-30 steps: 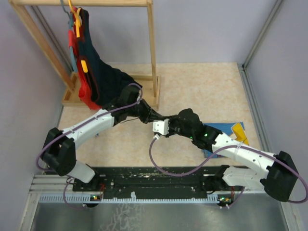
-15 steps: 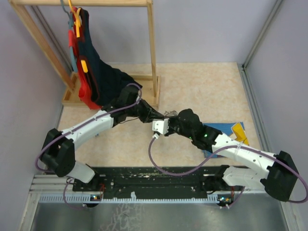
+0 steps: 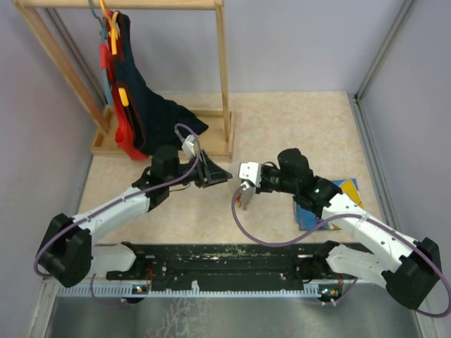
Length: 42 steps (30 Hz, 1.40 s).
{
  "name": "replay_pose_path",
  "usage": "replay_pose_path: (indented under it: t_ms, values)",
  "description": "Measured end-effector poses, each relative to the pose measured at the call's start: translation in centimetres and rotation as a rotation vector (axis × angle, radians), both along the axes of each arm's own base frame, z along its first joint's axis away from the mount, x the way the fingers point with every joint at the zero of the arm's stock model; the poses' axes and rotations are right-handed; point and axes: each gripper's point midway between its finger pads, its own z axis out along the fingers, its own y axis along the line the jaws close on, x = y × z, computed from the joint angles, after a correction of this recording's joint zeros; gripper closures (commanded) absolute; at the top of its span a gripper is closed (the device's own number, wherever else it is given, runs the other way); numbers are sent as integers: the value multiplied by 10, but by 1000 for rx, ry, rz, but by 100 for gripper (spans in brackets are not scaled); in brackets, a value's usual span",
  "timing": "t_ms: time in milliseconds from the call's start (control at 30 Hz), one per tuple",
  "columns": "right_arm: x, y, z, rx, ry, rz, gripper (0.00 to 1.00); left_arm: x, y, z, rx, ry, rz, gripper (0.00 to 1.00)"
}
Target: Remove the keys from the keyring
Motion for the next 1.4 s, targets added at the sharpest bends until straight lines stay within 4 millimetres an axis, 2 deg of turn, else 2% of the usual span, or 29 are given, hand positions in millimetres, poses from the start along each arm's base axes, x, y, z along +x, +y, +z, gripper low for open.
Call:
replay_pose_path:
  t_ms: [100,333,467,600,900,1167,1400]
  values:
    - [-7,2,5,28,52,30,100,-8,13,-13,37,-211,-37,47]
    - [-23,9,18,78,132,105,100,-36,31,-19,30,-869,-87,45]
    - [-30,12,21,95,167,143,100,-38,35,-24,55,-1108,-85,49]
    - [-38,13,18,93,210,171,100,-32,31,-17,55,-1278,-87,57]
    - [-47,14,14,92,259,206,100,-30,14,2,3,-1452,-156,65]
    - [-51,14,11,89,278,216,100,-35,3,-14,-25,-1440,-256,68]
    - [-50,14,10,87,282,216,100,-43,-4,-19,-50,-1444,-323,68]
